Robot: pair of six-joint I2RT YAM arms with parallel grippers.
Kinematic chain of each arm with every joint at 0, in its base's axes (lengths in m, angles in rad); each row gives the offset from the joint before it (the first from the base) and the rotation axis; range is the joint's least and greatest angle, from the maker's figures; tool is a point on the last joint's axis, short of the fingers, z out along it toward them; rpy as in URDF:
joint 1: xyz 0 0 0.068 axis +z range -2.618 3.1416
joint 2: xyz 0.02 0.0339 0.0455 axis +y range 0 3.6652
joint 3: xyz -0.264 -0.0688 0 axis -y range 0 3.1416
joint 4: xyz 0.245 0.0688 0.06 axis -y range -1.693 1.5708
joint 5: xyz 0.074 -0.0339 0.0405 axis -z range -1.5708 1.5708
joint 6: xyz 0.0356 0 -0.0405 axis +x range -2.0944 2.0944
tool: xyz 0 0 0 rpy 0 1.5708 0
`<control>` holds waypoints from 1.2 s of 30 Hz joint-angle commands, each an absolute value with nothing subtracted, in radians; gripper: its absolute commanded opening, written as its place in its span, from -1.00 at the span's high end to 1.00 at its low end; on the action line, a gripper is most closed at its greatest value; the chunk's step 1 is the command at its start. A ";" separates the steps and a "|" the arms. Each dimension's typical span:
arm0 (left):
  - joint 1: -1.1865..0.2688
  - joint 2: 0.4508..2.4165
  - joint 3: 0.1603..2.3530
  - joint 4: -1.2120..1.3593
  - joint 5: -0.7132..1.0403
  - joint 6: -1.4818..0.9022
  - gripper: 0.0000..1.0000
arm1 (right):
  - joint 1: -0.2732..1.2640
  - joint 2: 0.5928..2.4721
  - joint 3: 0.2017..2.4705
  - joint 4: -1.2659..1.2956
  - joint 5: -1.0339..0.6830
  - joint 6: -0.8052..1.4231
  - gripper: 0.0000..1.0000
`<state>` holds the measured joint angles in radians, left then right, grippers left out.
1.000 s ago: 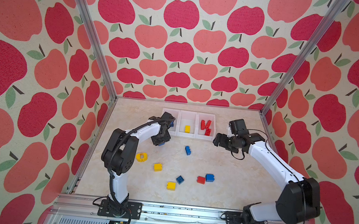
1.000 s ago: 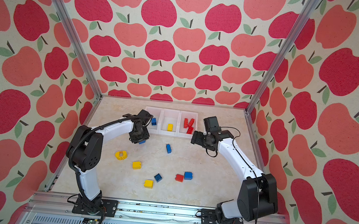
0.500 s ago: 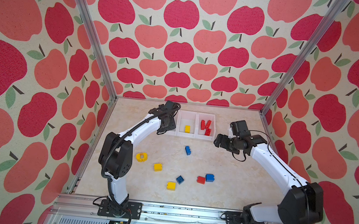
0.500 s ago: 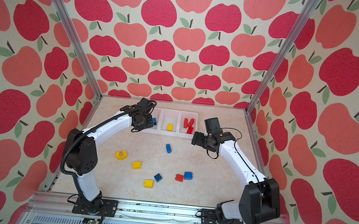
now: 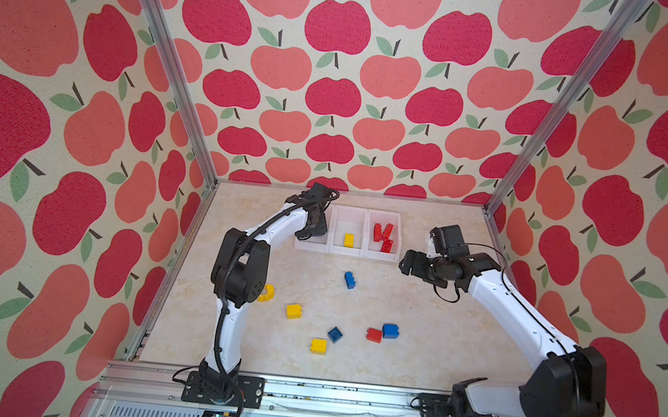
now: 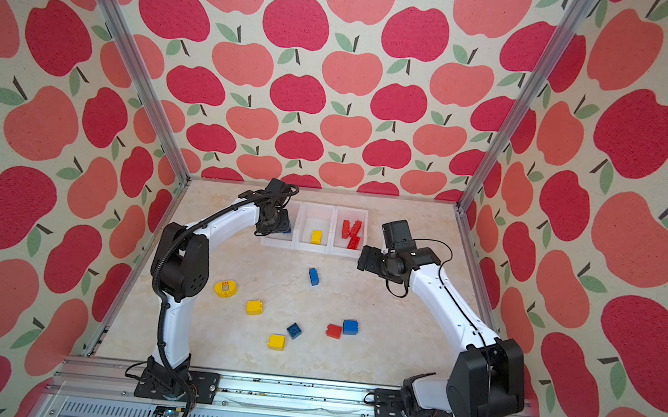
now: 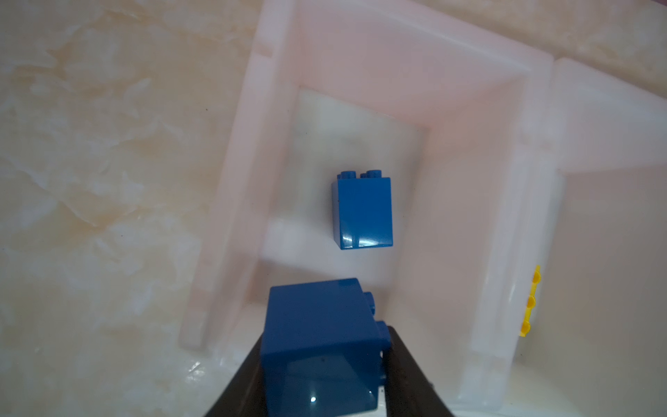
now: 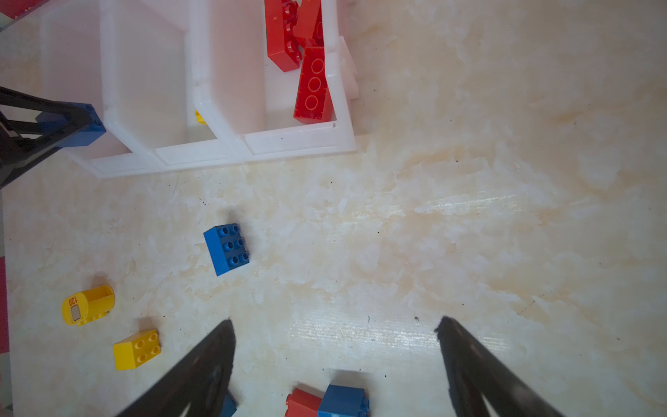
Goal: Sort the legos into containers by color
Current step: 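Carry the blue brick into the compartment nearest the left gripper and release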
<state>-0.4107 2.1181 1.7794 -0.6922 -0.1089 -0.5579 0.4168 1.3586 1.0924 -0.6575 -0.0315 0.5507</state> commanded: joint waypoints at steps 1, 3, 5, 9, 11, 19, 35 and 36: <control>-0.398 2.148 1.839 -0.698 -0.131 -0.522 0.34 | 0.416 1.343 1.078 -0.681 -0.020 0.566 -0.81; -0.395 2.166 1.856 -0.703 -0.124 -0.519 0.32 | 0.416 1.345 1.079 -0.681 -0.019 0.565 -0.81; -0.393 2.179 1.869 -0.711 -0.123 -0.517 0.28 | 0.415 1.348 1.080 -0.681 -0.019 0.565 -0.81; -0.390 2.186 1.873 -0.714 -0.126 -0.521 0.22 | 0.412 1.349 1.080 -0.681 -0.020 0.563 -0.81; -0.390 2.188 1.870 -0.718 -0.129 -0.526 0.20 | 0.412 1.352 1.078 -0.680 -0.019 0.563 -0.81; -0.387 2.185 1.862 -0.724 -0.130 -0.528 -0.05 | 0.412 1.361 1.081 -0.676 -0.024 0.562 -0.81; -0.406 2.123 1.831 -0.711 -0.121 -0.531 -0.38 | 0.413 1.352 1.081 -0.683 -0.025 0.565 -0.82; -0.408 2.115 1.825 -0.709 -0.119 -0.532 -0.39 | 0.413 1.351 1.081 -0.683 -0.025 0.565 -0.81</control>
<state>-0.3996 2.1700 1.8423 -0.6987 -0.1085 -0.5316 0.4164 1.3598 1.0878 -0.6601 -0.0319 0.5507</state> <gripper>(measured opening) 0.691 0.908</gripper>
